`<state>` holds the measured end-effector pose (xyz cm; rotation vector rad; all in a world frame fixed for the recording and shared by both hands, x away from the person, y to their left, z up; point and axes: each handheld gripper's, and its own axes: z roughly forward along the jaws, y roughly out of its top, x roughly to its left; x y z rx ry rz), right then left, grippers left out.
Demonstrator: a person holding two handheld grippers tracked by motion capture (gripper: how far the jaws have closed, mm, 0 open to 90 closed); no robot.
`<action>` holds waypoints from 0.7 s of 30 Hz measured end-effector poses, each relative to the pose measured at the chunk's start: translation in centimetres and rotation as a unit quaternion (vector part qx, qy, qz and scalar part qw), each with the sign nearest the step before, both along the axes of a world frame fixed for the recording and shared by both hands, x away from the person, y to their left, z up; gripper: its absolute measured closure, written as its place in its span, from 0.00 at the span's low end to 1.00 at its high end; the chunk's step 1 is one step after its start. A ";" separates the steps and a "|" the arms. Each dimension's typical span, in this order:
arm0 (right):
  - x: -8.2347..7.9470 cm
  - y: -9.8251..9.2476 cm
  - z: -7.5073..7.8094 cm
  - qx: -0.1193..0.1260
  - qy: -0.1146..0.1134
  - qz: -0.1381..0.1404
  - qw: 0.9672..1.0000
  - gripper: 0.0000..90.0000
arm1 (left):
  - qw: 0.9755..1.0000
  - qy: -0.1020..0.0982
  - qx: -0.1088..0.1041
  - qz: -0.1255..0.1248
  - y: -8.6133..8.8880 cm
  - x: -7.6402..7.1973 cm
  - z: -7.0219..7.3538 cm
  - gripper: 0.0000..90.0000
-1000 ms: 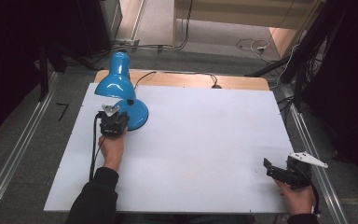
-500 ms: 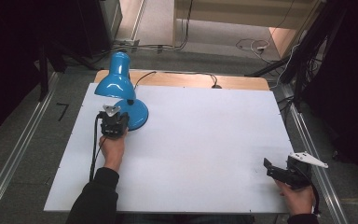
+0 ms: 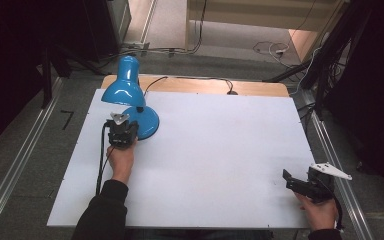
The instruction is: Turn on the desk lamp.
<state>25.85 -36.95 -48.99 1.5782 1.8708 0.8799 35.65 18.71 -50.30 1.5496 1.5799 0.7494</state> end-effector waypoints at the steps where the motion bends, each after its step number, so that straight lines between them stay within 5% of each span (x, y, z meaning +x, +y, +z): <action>1: 0.0 0.0 0.0 0.000 0.000 0.000 1.000 0.06 | 1.000 0.000 0.000 0.000 0.0 0.0 0.0 1.00; 21: 0.0 -0.1 0.0 0.000 0.001 0.001 1.000 0.06 | 1.000 -0.001 -0.001 0.001 0.0 0.0 -0.1 1.00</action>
